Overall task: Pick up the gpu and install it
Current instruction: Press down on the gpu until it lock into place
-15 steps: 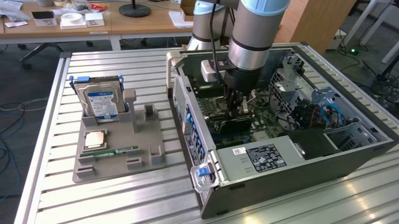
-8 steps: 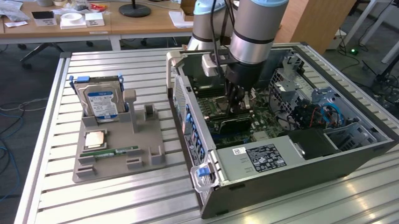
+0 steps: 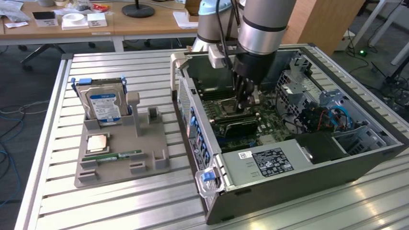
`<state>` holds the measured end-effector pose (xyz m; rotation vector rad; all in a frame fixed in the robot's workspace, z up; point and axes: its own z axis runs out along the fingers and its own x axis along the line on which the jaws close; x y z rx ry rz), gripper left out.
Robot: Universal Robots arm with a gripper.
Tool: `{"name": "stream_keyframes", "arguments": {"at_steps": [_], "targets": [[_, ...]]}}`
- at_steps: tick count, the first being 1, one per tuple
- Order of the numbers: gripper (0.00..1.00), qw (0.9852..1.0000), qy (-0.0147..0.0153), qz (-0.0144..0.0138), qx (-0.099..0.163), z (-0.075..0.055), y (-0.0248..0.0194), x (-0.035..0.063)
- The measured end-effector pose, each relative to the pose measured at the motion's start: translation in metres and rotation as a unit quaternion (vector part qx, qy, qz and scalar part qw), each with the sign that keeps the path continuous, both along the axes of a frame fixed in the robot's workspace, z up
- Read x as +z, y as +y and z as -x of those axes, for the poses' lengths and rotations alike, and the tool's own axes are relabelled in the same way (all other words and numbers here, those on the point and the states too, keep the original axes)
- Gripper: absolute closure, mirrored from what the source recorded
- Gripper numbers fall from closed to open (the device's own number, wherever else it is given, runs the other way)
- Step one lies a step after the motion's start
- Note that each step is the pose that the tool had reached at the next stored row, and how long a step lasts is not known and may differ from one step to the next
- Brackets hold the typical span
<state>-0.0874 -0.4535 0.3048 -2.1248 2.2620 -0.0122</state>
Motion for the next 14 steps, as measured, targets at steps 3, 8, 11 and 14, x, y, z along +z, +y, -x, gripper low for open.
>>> {"name": "stream_keyframes", "arguments": {"at_steps": [3,8,11,14], "targets": [[0.89,1.0000,0.0000,0.0001,0.000,0.000,0.0000,0.0091],[0.89,1.0000,0.0000,0.0001,0.000,0.000,0.0000,0.0138],[0.89,1.0000,0.0000,0.0001,0.000,0.000,0.0000,0.0139],[0.89,1.0000,0.0000,0.0001,0.000,0.000,0.0000,0.0139]]}}
